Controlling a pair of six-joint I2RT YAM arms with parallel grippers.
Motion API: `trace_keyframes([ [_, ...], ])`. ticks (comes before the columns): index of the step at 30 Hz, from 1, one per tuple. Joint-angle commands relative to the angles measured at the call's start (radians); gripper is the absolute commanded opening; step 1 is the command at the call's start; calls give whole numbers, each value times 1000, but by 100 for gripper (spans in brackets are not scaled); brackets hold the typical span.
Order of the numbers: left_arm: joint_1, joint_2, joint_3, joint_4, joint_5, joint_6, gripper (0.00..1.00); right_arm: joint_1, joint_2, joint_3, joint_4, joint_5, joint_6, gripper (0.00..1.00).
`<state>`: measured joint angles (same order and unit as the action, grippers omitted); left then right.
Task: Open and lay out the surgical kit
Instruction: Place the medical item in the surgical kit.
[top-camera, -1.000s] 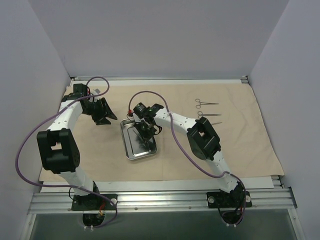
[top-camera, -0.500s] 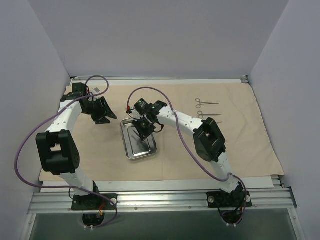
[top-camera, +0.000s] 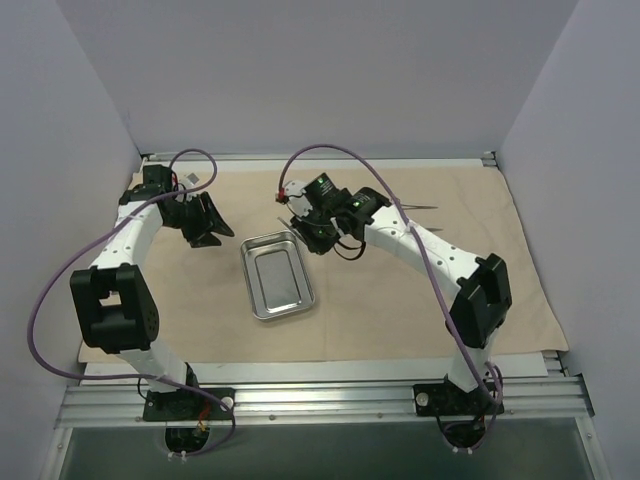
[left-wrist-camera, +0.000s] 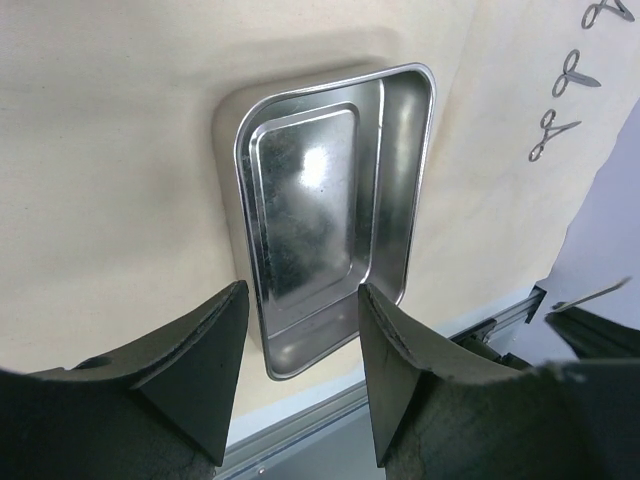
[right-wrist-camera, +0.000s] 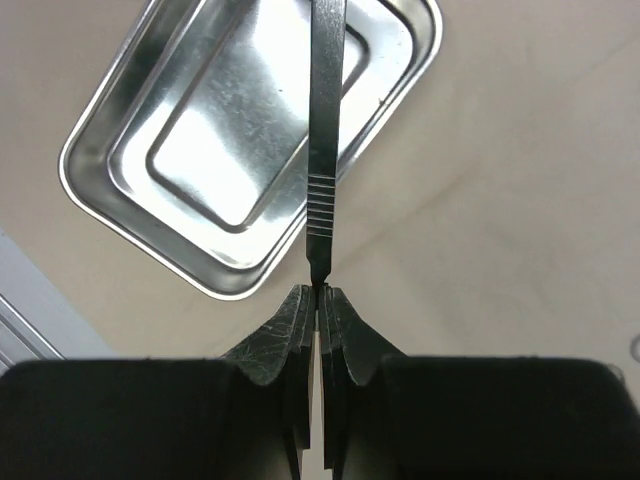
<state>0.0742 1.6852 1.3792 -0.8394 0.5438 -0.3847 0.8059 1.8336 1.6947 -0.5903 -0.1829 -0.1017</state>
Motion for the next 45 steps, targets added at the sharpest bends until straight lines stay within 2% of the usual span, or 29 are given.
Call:
trace_keyframes([
  [1, 3, -53, 14, 34, 28, 3, 56, -39, -92, -30, -34, 51, -67, 0],
  [6, -7, -84, -20, 104, 99, -16, 58, -65, -148, -96, -43, 27, -53, 0],
  [9, -19, -87, -25, 167, 244, -42, 63, -48, -166, -121, -63, -13, -70, 0],
  [10, -20, -94, -49, 202, 334, -63, 64, -31, -177, -135, -65, -21, -75, 0],
  [11, -24, -99, -66, 277, 370, -104, 67, -24, -181, -139, -69, -26, -76, 0],
  [15, -62, -117, -111, 345, 484, -135, 72, 4, -214, -171, -88, -7, -87, 0],
  [18, -115, -143, -137, 350, 481, -148, 72, -14, -240, -202, -59, 14, -12, 0],
  [21, -132, -174, -155, 352, 453, -170, 73, -42, -270, -250, -19, -29, 72, 0],
  [28, -163, -150, -111, 290, 429, -141, 73, -34, -339, -334, 52, 5, 124, 0],
  [32, -177, -147, -101, 292, 404, -143, 73, -102, -341, -360, 47, 19, 259, 0],
  [37, -182, -127, -97, 267, 397, -121, 73, -210, -359, -450, 136, 13, 492, 0],
  [41, -183, -119, -100, 252, 384, -109, 73, -368, -381, -503, 181, 6, 756, 0],
  [44, -183, -111, -104, 241, 381, -103, 73, -472, -408, -535, 138, 71, 896, 0],
  [45, -185, -107, -103, 241, 384, -102, 73, -494, -439, -552, 135, 94, 993, 0],
])
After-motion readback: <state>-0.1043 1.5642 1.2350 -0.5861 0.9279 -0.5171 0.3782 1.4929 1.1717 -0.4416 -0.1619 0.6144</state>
